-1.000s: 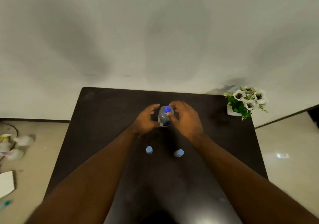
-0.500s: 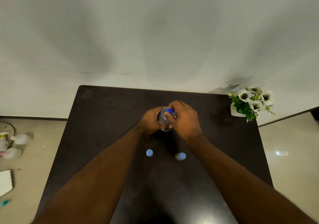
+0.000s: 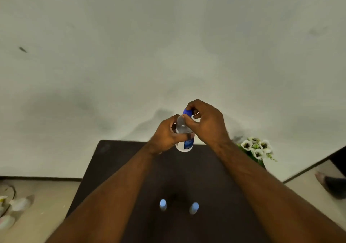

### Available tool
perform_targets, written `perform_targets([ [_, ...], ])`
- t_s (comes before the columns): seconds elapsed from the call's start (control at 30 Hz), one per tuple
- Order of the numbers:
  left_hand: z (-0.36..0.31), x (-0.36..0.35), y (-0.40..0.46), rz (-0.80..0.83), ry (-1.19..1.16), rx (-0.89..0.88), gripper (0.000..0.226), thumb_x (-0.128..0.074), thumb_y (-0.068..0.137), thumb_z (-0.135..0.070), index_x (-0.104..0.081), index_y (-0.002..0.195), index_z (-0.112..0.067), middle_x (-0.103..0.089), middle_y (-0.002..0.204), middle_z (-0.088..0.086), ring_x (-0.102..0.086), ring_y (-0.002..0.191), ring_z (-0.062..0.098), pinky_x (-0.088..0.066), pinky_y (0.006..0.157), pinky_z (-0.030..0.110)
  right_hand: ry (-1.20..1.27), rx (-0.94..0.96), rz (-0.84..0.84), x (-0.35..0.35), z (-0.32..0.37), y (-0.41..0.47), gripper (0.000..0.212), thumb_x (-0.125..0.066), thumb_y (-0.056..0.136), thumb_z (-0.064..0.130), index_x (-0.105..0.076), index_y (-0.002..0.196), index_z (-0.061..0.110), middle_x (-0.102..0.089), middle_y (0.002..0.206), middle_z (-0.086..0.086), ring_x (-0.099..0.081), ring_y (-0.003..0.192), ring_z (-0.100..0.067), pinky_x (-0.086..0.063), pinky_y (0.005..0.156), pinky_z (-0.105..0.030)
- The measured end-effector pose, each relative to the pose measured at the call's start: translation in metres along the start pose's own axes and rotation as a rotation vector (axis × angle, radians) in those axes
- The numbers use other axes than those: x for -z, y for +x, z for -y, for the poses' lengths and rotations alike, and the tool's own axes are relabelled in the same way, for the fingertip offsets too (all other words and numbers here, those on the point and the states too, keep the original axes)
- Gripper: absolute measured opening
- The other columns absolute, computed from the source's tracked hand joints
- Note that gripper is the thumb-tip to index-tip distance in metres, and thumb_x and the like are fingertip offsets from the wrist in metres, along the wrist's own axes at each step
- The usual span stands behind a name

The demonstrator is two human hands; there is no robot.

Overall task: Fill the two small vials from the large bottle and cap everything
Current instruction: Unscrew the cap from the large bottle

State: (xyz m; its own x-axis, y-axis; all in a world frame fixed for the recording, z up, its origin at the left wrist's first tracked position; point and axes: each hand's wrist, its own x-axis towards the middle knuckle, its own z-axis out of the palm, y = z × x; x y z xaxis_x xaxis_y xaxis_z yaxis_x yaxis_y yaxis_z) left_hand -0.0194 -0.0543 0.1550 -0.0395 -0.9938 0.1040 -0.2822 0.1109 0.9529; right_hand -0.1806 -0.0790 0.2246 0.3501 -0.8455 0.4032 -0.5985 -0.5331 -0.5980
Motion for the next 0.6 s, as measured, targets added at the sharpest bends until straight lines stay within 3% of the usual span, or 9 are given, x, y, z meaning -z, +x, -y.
perform_targets([
  [0.07, -0.034, 0.007, 0.006, -0.047, 0.016, -0.04, 0.046, -0.084, 0.081, -0.038, -0.062, 0.122, -0.042, -0.074, 0.115, -0.013, -0.071, 0.109, 0.011, -0.059, 0.092, 0.03, 0.033, 0.039, -0.043, 0.027, 0.021, 0.018, 0.018, -0.075, 0.085, 0.034, -0.062, 0.097, 0.03, -0.068, 0.091, 0.014, -0.064, 0.083, -0.008, -0.052, 0.075, -0.017],
  [0.17, -0.091, 0.019, 0.011, -0.114, 0.024, -0.134, 0.043, -0.08, 0.084, -0.04, -0.056, 0.109, -0.065, -0.069, 0.104, -0.037, -0.067, 0.101, -0.011, -0.051, 0.074, 0.006, 0.088, 0.101, -0.103, 0.069, 0.056, 0.04, 0.019, -0.078, 0.083, 0.037, -0.064, 0.095, 0.03, -0.07, 0.091, 0.016, -0.066, 0.086, -0.007, -0.054, 0.075, -0.022],
  [0.27, -0.141, 0.027, 0.015, -0.151, -0.026, -0.176, 0.036, -0.075, 0.084, -0.039, -0.055, 0.11, -0.054, -0.071, 0.1, -0.03, -0.072, 0.097, -0.001, -0.057, 0.076, 0.013, 0.105, 0.148, -0.15, 0.109, 0.09, 0.059, 0.025, -0.079, 0.08, 0.047, -0.065, 0.093, 0.03, -0.069, 0.087, 0.02, -0.066, 0.084, -0.005, -0.056, 0.076, -0.027],
  [0.37, -0.183, 0.032, 0.016, -0.18, -0.077, -0.242, 0.031, -0.075, 0.088, -0.033, -0.056, 0.109, -0.046, -0.07, 0.095, -0.038, -0.071, 0.093, -0.01, -0.054, 0.063, 0.008, 0.113, 0.163, -0.191, 0.145, 0.121, 0.075, 0.03, -0.082, 0.075, 0.052, -0.066, 0.088, 0.029, -0.071, 0.083, 0.016, -0.067, 0.078, -0.007, -0.057, 0.074, -0.025],
  [0.47, -0.224, 0.036, 0.011, -0.212, -0.116, -0.304, 0.028, -0.075, 0.092, -0.031, -0.056, 0.109, -0.044, -0.07, 0.093, -0.04, -0.07, 0.09, -0.012, -0.052, 0.061, 0.005, 0.073, 0.194, -0.214, 0.179, 0.153, 0.085, 0.033, -0.083, 0.072, 0.053, -0.067, 0.086, 0.028, -0.07, 0.079, 0.013, -0.067, 0.074, -0.009, -0.057, 0.07, -0.024],
  [0.6, -0.267, 0.039, 0.01, -0.265, -0.135, -0.363, 0.029, -0.076, 0.087, -0.042, -0.057, 0.109, -0.043, -0.073, 0.103, -0.02, -0.076, 0.092, 0.012, -0.059, 0.066, 0.015, 0.005, 0.241, -0.223, 0.214, 0.186, 0.09, 0.03, -0.085, 0.075, 0.047, -0.069, 0.089, 0.027, -0.072, 0.083, 0.011, -0.068, 0.076, -0.009, -0.056, 0.072, -0.024],
])
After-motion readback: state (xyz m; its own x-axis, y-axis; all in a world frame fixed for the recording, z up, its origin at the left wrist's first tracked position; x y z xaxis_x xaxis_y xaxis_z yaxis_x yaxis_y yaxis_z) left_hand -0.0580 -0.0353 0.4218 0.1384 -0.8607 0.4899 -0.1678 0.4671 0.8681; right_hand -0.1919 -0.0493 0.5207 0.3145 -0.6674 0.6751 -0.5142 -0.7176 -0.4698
